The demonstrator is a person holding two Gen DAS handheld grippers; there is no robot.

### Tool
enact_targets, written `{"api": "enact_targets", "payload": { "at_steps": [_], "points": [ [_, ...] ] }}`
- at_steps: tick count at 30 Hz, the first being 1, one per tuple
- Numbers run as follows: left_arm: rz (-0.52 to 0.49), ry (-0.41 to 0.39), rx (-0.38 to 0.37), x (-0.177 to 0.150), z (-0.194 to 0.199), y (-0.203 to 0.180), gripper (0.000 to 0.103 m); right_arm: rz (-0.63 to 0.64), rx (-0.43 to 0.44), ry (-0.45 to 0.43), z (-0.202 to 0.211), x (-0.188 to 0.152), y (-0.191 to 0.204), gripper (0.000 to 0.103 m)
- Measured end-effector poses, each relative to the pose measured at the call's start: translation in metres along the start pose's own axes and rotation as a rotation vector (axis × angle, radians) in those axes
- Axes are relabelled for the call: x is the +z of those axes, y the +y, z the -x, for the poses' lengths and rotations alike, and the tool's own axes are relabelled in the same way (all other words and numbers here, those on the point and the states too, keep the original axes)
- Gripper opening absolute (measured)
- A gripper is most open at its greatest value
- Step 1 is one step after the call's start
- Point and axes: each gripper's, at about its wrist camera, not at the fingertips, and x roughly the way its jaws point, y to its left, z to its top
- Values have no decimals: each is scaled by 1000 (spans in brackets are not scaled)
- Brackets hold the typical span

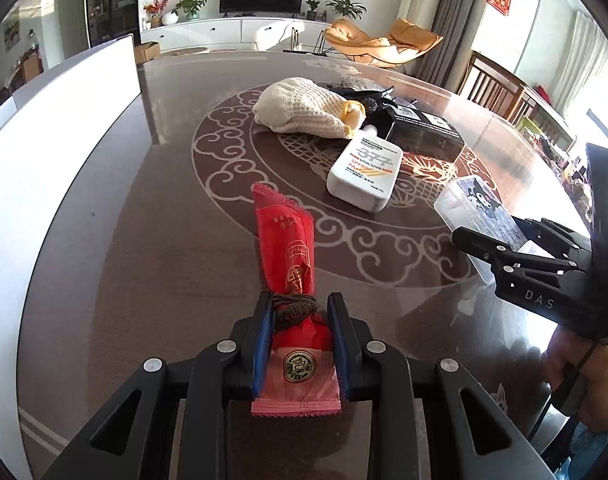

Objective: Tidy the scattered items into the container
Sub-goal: 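Grasp the red snack packet with the left gripper while the right gripper holds the plastic box, then lift the red packet with the left gripper while the right gripper carries the plastic box toward the container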

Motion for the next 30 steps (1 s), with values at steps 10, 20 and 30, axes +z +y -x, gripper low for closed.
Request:
{"api": "enact_targets", "payload": {
  "at_steps": [10, 20, 30],
  "points": [
    [-52, -17, 84, 1, -14, -18, 78, -15, -6, 3, 7, -8, 0, 65],
    [2, 17, 124, 2, -21, -9, 103, -15, -6, 3, 7, -8, 0, 65],
    [2, 17, 126, 2, -21, -9, 103, -15, -6, 3, 7, -8, 0, 66]
  ]
}}
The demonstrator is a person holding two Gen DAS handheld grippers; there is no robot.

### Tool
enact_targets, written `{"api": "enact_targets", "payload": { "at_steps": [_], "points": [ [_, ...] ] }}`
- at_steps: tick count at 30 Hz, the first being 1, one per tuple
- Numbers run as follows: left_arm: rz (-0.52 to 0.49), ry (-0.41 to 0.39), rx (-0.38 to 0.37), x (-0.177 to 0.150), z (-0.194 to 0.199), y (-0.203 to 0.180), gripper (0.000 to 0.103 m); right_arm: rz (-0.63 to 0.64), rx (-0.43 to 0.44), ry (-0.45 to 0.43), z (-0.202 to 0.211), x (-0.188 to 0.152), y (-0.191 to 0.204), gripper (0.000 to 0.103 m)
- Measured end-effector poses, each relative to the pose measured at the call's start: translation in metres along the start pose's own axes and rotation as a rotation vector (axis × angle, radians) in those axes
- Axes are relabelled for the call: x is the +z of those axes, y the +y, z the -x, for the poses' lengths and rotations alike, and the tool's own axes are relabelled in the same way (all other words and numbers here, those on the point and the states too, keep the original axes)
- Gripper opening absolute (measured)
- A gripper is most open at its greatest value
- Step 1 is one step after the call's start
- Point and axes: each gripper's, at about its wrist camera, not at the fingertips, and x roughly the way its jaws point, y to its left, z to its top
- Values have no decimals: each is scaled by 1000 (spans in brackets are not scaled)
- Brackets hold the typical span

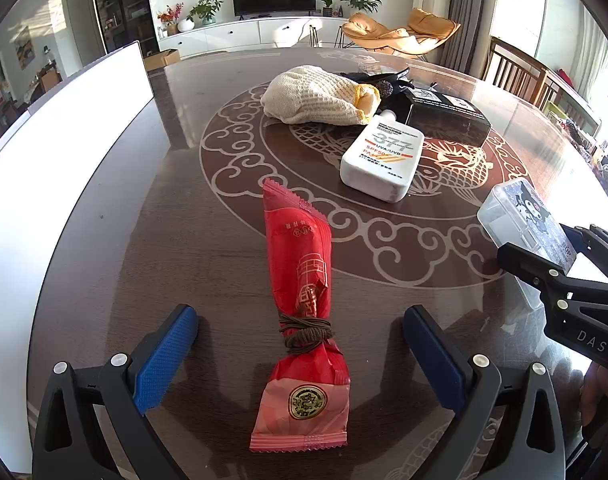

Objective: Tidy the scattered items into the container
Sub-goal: 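Lift the red packet with the left gripper while the right gripper carries the plastic box toward the container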

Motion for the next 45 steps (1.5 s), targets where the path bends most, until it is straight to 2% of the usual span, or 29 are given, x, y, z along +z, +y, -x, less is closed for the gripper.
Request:
{"api": "enact_targets", "payload": {
  "at_steps": [9, 15, 18, 19, 20, 22, 25, 29, 35, 38, 42, 45],
  "points": [
    [2, 0, -1, -1, 0, 0, 103, 4, 13, 3, -2, -1, -1, 70],
    [24, -3, 20, -4, 4, -2, 103, 5, 12, 3, -3, -1, -1, 70],
    [-6, 8, -4, -4, 5, -4, 103, -2, 15, -3, -2, -1, -2, 67],
    [-16, 7, -15, -4, 6, -5, 97, -12, 17, -5, 0, -2, -3, 62],
    [-35, -10, -28, -4, 9, -6, 85, -29, 23, -4, 2, -3, -5, 62],
    [-53, -24, -60, -4, 17, -2, 21, -61, 46, -21, 12, -8, -5, 62],
    [62, -4, -177, -7, 26, 23, 20, -65, 65, -67, 36, -14, 2, 62],
    [77, -38, -184, -12, 49, 32, 20, -79, 124, -115, 62, -12, 10, 62],
    [97, -26, -217, -21, 58, 33, 20, -93, 191, -79, 56, -13, 26, 62],
    [119, -52, -237, -19, 76, 42, 20, -79, 234, -70, 56, -8, 41, 62],
    [160, -126, -220, -3, 115, 77, 20, 2, 286, -90, 63, 19, 75, 62],
    [203, -163, -186, 8, 140, 123, 20, 77, 344, -128, 72, 55, 112, 62]
  ]
}}
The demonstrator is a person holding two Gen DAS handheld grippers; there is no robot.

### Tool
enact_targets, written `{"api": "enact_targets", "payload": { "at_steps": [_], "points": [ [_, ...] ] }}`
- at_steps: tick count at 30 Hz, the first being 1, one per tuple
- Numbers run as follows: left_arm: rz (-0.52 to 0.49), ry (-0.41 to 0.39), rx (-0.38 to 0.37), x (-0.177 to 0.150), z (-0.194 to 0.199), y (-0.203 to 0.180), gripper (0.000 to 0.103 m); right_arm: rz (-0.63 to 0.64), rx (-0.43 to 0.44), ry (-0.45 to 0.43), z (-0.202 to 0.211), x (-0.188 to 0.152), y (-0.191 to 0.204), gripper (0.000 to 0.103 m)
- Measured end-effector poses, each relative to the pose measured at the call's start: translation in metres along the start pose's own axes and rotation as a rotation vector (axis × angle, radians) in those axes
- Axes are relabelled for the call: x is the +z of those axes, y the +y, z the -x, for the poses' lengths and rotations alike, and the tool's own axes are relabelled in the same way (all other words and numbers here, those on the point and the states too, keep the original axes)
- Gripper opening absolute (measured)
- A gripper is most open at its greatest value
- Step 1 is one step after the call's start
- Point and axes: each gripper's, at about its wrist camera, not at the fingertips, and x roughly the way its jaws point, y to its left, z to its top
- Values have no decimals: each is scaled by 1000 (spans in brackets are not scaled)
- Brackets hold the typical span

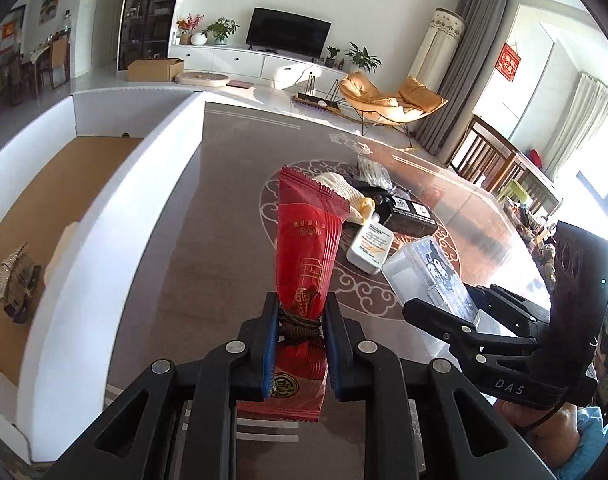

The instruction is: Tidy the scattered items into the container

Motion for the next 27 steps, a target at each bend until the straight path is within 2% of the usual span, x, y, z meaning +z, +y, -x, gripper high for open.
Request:
{"api": "enact_targets", "payload": {
  "at_steps": [4, 7, 10, 15, 20, 21, 22, 23, 24, 27],
  "points": [
    [51, -40, 126, 31, 28, 73, 20, 95, 105, -36, -20, 60, 58, 62],
    [117, -31, 193, 51, 33, 134, 20, 149, 182, -58, -48, 106, 106, 62],
    [164, -6, 252, 69, 26, 182, 20, 224, 207, -50, -91, 144, 152, 62],
    [223, 74, 278, 88, -10, 236, 20, 299, 179, 35, -175, 181, 197, 62],
    [238, 148, 307, 92, -44, 259, 22, 228, 158, 196, -247, 192, 197, 63],
    [241, 165, 321, 93, -49, 262, 30, 211, 143, 214, -256, 192, 194, 64],
    [245, 185, 334, 93, -54, 265, 48, 194, 131, 220, -262, 192, 191, 64],
    [249, 197, 344, 93, -58, 267, 60, 178, 123, 220, -266, 192, 188, 64],
    [248, 196, 354, 93, -60, 267, 76, 163, 123, 221, -269, 193, 185, 64],
    [238, 179, 388, 92, -60, 263, 78, 135, 137, 211, -268, 195, 178, 64]
  ]
}}
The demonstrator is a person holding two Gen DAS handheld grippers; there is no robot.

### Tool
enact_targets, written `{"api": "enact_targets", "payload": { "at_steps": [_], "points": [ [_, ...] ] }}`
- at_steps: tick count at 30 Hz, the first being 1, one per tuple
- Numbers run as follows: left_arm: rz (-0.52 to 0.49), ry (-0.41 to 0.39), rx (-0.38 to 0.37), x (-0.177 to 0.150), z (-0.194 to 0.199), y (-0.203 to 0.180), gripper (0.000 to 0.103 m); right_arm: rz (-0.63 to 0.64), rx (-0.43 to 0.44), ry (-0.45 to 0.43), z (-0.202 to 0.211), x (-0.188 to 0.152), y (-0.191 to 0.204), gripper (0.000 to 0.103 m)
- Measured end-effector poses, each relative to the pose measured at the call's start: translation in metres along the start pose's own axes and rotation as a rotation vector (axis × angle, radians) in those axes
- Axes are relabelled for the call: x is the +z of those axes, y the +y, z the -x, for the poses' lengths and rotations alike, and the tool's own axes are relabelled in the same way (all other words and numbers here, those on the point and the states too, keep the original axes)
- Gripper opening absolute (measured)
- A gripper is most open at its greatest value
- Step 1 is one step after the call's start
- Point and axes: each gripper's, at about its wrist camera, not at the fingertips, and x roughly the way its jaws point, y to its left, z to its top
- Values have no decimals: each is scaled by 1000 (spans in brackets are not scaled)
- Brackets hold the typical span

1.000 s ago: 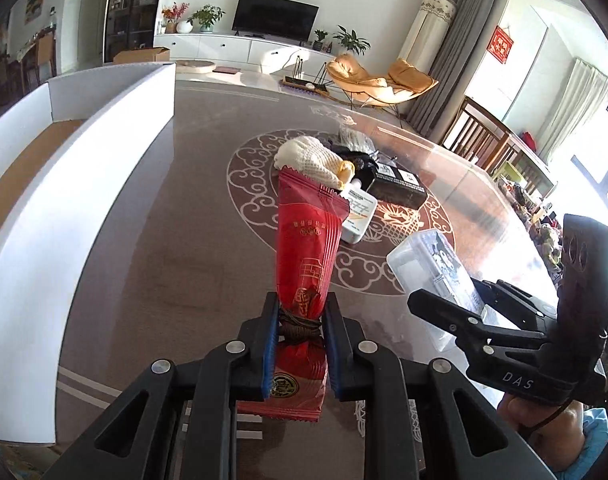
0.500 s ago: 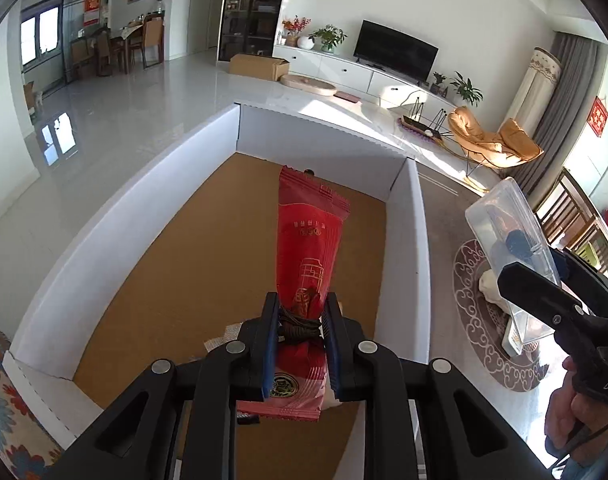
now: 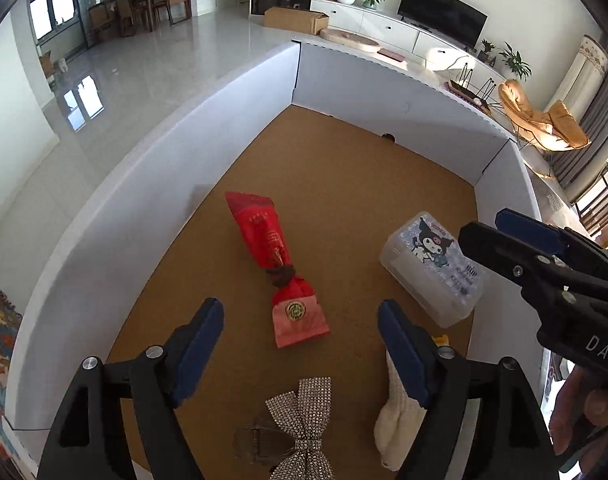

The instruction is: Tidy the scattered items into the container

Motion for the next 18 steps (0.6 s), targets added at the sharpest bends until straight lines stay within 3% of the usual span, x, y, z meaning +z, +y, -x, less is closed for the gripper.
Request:
{"api": "enact_targets", "payload": {
  "at_steps": [4, 8, 11, 12, 13, 15, 18],
  "points": [
    [-1, -49, 14, -3, 18, -8, 78, -8, 5, -62, 24, -8, -9, 64],
    [-60, -172, -20, -12, 67, -46, 78, -7, -7, -179, 79, -37, -21, 64],
    [-127, -269, -144, -38, 115, -97, 79, -23, -22, -266, 130, -79, -46, 64],
    [-155, -290, -197, -50, 127, -117, 82, -26, -33, -287, 149, -97, -56, 64],
    [-184, -302, -249, -64, 134, -137, 94, -25, -57, -302, 167, -117, -67, 64],
    [-237, -304, -338, -95, 139, -178, 103, -20, -145, -312, 201, -162, -95, 64],
    [-327, -242, -426, -138, 114, -239, 103, -57, -282, -291, 247, -228, -141, 64]
  ]
}}
